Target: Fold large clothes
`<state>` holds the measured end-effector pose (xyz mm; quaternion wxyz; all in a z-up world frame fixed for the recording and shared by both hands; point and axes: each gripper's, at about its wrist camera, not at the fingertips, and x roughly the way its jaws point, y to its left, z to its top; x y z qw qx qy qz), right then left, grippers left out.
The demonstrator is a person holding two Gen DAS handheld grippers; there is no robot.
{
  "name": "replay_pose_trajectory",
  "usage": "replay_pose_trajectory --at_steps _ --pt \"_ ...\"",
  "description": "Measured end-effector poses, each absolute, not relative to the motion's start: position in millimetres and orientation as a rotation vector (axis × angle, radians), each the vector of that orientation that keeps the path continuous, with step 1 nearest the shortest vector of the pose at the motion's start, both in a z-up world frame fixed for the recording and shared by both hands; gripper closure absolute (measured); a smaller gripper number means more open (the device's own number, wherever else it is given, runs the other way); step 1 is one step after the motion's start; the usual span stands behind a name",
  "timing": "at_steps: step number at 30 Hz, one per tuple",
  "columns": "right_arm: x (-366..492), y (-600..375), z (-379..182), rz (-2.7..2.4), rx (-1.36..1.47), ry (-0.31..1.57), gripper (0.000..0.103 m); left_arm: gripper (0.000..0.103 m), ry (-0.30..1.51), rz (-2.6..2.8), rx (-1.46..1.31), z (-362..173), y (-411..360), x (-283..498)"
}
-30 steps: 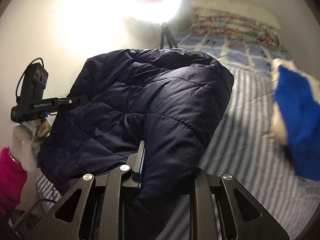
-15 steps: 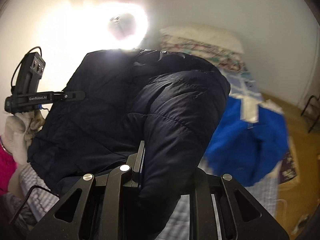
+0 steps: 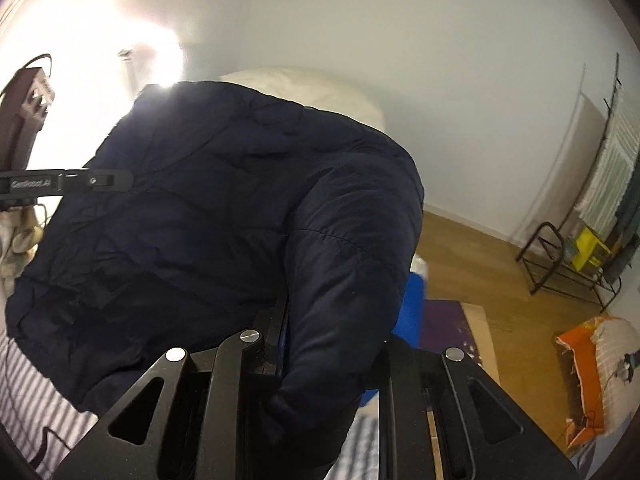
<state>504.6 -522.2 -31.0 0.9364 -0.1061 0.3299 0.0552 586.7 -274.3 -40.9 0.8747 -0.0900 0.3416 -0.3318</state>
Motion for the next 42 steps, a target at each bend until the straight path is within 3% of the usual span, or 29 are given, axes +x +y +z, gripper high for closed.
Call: replay_pose_trajectory --at_steps 6,24,27,30,34,38,42 --pt "516.9 -530.4 -37.1 0.077 -0.217 0.675 0.085 0.09 0.715 -0.671 -0.191 -65.7 -313.0 622.3" --pt "537.9 -547.4 -71.0 0.064 -0.146 0.752 0.082 0.088 0.786 -0.586 -0.19 -129.0 -332.2 658.9" --pt "544.3 -558.0 -73.6 0.047 -0.095 0.781 0.074 0.082 0.799 -0.567 -0.192 -130.9 -333.2 660.6" --pt "549.7 -564.1 -82.0 0.033 -0.081 0.799 0.069 0.065 0.816 -0.509 -0.163 -132.3 -336.9 662.8" --pt "551.0 -572.8 -86.6 -0.005 -0.039 0.825 0.051 0.043 0.843 -0.454 -0.167 -136.3 -335.8 667.7" --pt "546.2 -588.3 -81.5 -0.068 -0.002 0.802 0.032 0.039 0.843 -0.416 -0.186 -135.5 -328.4 668.1" --pt "539.1 -598.5 -73.7 -0.097 0.025 0.785 0.03 0.038 0.82 -0.402 -0.165 -121.6 -321.7 659.7"
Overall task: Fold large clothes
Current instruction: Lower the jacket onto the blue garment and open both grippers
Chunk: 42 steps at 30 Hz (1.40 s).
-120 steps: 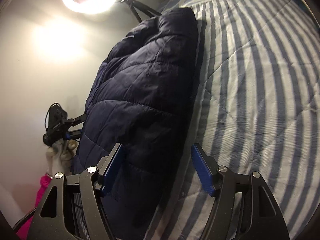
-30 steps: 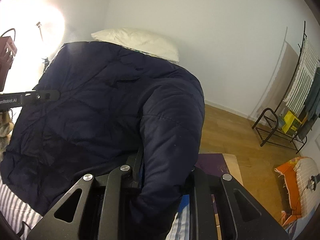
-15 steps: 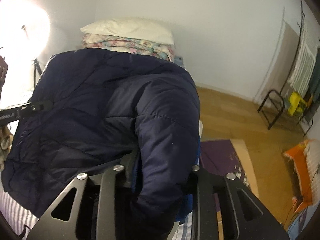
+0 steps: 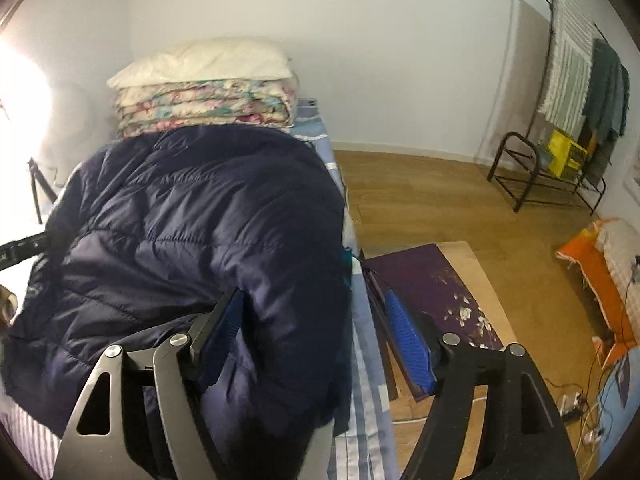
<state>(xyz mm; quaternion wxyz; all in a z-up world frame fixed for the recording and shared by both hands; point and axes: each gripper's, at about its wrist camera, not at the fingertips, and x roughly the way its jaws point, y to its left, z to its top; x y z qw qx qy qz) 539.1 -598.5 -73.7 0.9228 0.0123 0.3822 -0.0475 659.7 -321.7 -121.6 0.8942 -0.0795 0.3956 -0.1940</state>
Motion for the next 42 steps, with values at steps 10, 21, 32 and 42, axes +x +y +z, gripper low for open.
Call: replay_pose_trajectory --at_steps 10,21,32,42 --pt "500.4 -590.2 -24.1 -0.109 0.054 0.709 0.03 0.038 0.734 -0.419 -0.125 -47.5 -293.7 604.5" --pt "409.4 -552.4 66.8 -0.052 0.048 0.63 0.03 0.038 0.651 -0.477 -0.1 66.7 -246.2 488.5" --pt "272.8 -505.0 179.9 0.009 0.008 0.484 0.03 0.038 0.514 -0.55 -0.071 190.9 -171.1 320.6" --pt "163.4 -481.7 216.3 0.032 0.021 0.406 0.03 0.029 0.416 -0.613 -0.026 238.4 -110.6 167.2"
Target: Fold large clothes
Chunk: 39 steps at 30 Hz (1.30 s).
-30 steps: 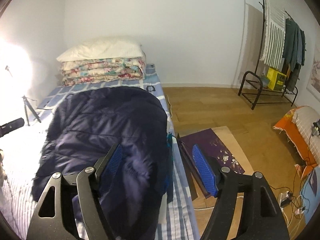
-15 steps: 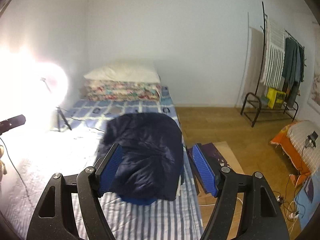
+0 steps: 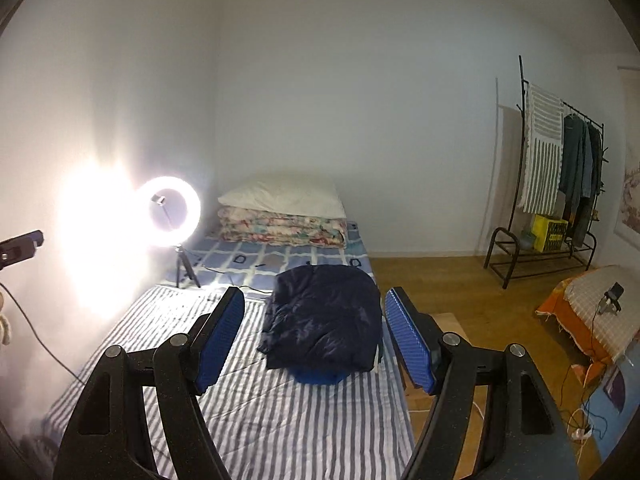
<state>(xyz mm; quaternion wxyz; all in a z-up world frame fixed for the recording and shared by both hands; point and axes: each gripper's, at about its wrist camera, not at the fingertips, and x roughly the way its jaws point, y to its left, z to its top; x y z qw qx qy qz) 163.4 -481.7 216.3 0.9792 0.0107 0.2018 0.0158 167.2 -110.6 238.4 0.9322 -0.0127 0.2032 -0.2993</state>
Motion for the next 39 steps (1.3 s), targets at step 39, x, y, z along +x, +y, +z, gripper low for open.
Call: replay_pose_trajectory --at_steps 39 --pt "140.7 -358.6 16.8 -0.137 0.002 0.559 0.023 0.006 0.527 -0.451 0.049 7.0 -81.6 153.9"
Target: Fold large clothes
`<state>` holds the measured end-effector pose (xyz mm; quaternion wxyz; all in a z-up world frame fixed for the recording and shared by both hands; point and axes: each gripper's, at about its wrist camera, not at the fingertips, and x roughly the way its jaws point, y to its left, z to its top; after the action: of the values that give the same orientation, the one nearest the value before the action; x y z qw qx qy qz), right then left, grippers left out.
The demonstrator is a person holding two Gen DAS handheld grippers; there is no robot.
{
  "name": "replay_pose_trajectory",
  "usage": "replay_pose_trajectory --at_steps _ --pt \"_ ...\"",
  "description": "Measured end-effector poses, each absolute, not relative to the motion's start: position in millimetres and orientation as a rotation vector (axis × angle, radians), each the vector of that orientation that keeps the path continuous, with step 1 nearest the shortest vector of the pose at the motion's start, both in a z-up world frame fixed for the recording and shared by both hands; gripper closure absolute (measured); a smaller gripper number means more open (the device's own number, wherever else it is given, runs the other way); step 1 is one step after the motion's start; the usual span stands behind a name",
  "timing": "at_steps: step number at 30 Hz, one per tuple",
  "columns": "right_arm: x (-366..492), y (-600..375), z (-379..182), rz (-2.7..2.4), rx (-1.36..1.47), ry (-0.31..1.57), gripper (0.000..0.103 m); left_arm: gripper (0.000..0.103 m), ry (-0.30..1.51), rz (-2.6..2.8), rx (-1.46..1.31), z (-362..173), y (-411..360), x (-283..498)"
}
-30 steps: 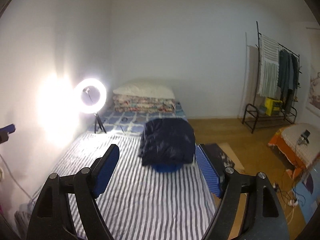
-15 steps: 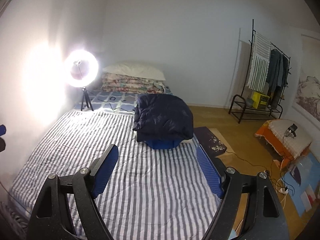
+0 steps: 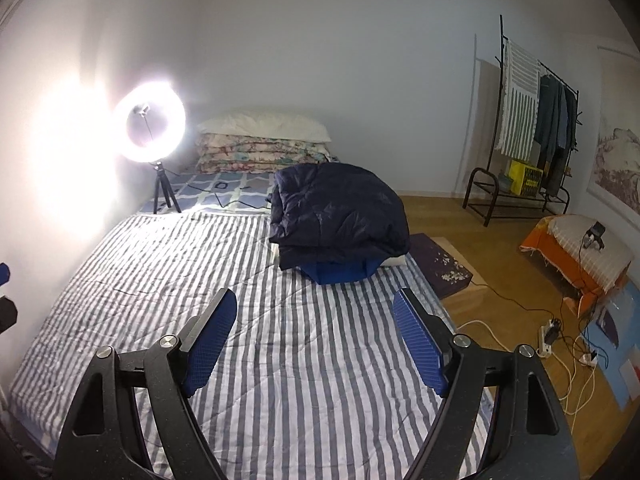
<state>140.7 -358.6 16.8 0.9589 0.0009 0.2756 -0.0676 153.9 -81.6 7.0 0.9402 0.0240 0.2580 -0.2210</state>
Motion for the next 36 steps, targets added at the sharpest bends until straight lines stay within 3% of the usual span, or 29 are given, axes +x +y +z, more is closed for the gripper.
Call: replay_pose_trajectory --at_steps 4,36 --pt "143.6 -359.7 6.8 -0.132 0.007 0.575 0.023 0.0 0.538 -0.453 0.064 -2.4 -86.0 155.3" --pt "139.8 -362.3 -0.8 -0.14 0.038 0.582 0.022 0.0 0.57 -0.463 0.053 -14.1 -88.4 154.5"
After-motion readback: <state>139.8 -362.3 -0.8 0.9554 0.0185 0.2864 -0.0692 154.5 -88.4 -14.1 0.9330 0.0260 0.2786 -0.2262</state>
